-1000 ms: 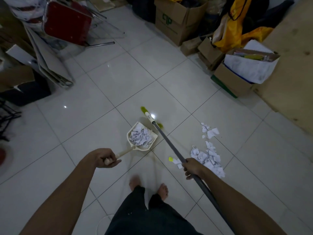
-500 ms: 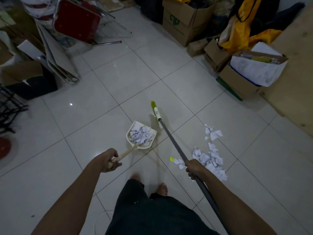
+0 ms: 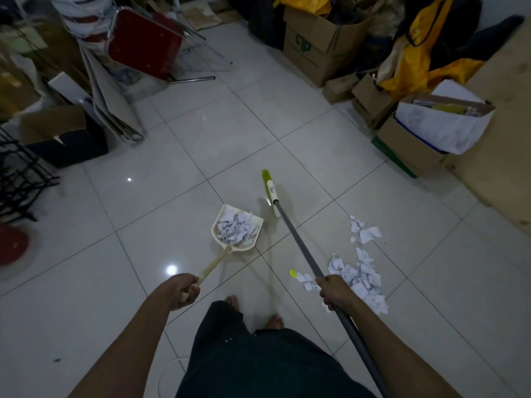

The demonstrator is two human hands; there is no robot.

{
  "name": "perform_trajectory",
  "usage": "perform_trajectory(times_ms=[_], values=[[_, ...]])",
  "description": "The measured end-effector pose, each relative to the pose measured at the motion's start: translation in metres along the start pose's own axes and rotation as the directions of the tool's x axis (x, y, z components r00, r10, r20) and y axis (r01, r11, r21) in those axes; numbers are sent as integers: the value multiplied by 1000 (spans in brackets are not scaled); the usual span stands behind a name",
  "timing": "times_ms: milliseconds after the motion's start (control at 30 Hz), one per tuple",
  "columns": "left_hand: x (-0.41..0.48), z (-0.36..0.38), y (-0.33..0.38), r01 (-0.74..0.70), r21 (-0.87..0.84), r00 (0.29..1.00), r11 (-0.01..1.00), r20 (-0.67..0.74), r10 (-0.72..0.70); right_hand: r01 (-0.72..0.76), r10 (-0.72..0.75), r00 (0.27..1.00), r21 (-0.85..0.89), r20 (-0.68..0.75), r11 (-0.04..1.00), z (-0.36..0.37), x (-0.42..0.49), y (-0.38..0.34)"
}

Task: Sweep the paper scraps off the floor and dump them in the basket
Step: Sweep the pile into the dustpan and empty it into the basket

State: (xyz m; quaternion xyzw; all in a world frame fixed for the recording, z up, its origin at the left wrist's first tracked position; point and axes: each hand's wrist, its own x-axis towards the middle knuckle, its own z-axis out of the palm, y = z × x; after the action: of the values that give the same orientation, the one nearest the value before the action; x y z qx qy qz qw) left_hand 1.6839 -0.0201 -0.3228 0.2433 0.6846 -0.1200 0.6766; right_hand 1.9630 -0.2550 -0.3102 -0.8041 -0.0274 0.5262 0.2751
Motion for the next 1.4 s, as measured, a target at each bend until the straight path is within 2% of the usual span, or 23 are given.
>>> perform_trajectory(times_ms=[300, 600, 1067, 1400], values=[[-14, -6, -23, -159, -180, 986, 971, -79, 147, 85, -85, 996, -86, 5, 993, 2, -23, -16], [-54, -54, -27, -273, -304, 961, 913, -136, 241, 186, -182, 983, -150, 37, 971, 50, -65, -52], [-104, -181, -84, -379, -509, 922, 773, -274, 273, 405, -382, 914, -244, 138, 881, 161, -111, -111], [-117, -276, -130, -441, -559, 883, 702, -411, 227, 465, -402, 881, -291, 250, 836, 240, -125, -149]])
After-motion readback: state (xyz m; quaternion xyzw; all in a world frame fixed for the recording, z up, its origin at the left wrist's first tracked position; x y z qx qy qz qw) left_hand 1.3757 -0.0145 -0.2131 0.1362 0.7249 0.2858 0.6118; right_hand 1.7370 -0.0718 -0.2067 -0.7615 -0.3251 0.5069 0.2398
